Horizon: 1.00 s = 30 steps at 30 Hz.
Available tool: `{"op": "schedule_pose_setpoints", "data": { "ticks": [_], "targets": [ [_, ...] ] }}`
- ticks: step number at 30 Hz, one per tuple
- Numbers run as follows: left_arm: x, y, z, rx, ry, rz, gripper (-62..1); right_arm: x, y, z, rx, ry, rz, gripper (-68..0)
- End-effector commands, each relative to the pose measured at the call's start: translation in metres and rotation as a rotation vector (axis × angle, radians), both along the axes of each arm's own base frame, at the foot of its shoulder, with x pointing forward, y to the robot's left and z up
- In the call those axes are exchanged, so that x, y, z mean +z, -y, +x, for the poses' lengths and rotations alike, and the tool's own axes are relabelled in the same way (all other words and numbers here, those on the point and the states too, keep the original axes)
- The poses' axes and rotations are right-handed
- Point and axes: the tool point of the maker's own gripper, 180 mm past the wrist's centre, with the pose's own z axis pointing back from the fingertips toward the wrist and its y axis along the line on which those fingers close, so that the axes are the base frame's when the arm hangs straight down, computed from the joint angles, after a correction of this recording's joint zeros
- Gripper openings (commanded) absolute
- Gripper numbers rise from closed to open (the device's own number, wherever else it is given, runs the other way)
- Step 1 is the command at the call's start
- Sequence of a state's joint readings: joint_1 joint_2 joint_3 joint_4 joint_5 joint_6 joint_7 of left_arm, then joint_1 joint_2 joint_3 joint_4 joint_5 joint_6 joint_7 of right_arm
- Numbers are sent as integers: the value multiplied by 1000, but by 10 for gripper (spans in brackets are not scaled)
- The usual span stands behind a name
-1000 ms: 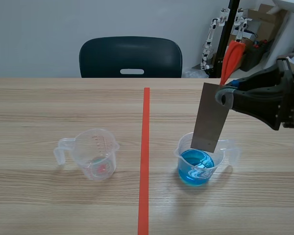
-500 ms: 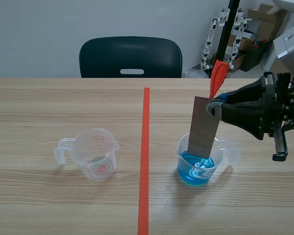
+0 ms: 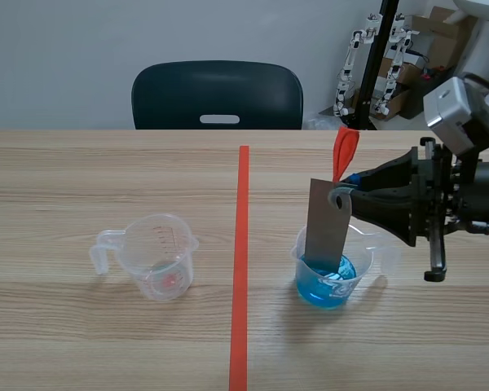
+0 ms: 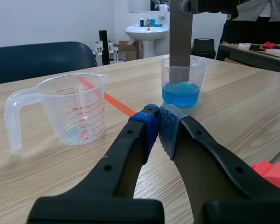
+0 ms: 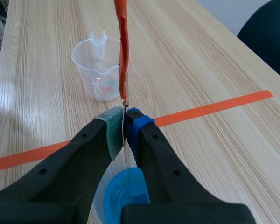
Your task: Do the redox reaction experiment. lower the plate into the blue solution
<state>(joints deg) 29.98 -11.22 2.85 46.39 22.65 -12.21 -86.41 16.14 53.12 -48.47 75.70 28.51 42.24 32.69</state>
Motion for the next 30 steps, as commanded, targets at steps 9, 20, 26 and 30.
{"op": "schedule_pose_setpoints", "data": {
  "ticks": [9, 20, 26, 30],
  "targets": [
    [8, -1, -5, -29, 48, 11, -324, -10, -10, -6, 35, 10, -13, -669],
    [8, -2, -6, -22, 43, 7, -109, -30, -12, -10, 39, -5, -44, -669],
    [8, -2, -6, -22, 44, 7, -109, -32, -7, -8, 28, -7, -38, -669],
    [8, -2, -6, -22, 44, 7, -109, -34, -7, -9, 35, -4, -49, -669]
  ]
}}
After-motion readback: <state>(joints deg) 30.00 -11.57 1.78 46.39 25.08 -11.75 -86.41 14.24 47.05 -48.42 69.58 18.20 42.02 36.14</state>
